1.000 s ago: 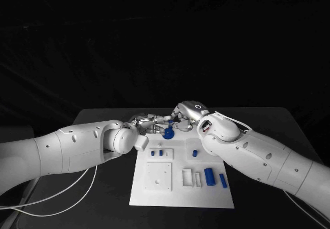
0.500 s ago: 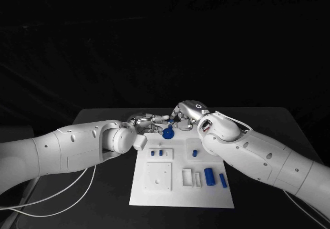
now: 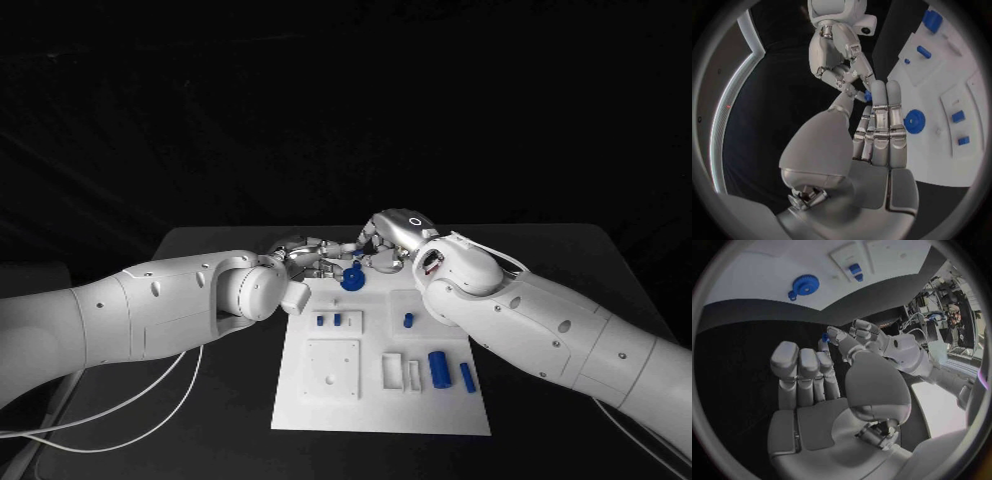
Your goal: Assemble the parts on the task board
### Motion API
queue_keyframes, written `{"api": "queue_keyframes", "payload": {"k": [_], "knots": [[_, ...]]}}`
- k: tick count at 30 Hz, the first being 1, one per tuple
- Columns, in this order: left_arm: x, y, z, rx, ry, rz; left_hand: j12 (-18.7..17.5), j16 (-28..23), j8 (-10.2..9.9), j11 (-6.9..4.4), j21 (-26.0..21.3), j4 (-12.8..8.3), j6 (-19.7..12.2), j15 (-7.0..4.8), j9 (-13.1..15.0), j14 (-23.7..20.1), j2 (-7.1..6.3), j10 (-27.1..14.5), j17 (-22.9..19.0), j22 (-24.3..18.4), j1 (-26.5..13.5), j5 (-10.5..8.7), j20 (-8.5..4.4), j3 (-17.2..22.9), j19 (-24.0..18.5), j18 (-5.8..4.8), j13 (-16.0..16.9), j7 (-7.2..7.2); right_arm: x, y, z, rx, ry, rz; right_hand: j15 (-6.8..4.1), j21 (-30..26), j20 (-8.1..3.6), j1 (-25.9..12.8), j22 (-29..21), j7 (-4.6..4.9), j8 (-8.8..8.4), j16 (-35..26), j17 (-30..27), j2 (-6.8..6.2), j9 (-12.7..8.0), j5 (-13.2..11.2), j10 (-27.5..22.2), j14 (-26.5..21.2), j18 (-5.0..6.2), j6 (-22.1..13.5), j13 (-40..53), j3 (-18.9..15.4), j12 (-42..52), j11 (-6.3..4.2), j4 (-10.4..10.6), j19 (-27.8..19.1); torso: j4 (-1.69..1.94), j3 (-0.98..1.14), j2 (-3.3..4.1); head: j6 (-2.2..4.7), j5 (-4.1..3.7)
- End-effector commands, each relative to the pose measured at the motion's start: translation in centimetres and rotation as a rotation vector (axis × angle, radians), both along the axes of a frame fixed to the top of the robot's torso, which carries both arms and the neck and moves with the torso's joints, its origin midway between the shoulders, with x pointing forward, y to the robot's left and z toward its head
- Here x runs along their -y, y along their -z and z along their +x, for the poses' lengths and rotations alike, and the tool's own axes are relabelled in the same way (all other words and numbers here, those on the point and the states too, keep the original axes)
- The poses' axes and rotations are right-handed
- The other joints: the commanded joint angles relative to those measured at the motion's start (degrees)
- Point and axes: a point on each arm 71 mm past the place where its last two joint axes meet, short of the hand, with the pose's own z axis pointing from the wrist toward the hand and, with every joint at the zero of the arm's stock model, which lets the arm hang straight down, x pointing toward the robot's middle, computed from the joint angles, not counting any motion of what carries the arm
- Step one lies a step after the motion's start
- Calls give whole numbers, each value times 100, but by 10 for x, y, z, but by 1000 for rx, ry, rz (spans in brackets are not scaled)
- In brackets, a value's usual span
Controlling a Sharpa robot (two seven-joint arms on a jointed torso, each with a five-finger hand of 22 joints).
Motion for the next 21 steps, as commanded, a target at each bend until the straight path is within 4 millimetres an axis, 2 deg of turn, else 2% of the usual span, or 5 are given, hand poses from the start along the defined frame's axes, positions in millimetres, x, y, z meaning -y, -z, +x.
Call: {"api": "queue_keyframes", "payload": {"k": [1,8,21], "knots": [[2,0,0,-1,5,1,-11,-28,16,-4,43,-73,28,5,9,-23,90,12,4,-4,15,34,-11,0,-56,37,-4,10,-2,-1,-1,5,-3,3,-28,20,-33,31,623,6,-19,-18,6,-40,-2,-21,2,-7,-48,-15,-1,14,-27,-31,37,-2,-3,-1,-1,0,2],[4,0,1,-2,9,1,-13,-27,14,-3,61,-110,26,3,8,-22,122,4,4,-5,23,46,-11,-6,-64,39,-5,10,-4,-2,-2,4,-7,6,-28,20,-33,31,623,6,-19,-18,6,-40,-2,-21,2,-7,-48,-15,-1,14,-27,-31,37,-2,-3,-2,1,0,3],[9,-1,1,7,25,-9,-14,11,16,-58,168,-236,267,-33,8,-28,333,163,36,31,6,64,-44,-35,-110,16,-7,-60,-6,-1,-2,1,-9,6,-33,16,-42,43,624,7,-19,-37,18,-46,-2,-22,7,0,-55,-20,4,33,-34,-32,54,4,-3,-4,-1,-4,-3]]}}
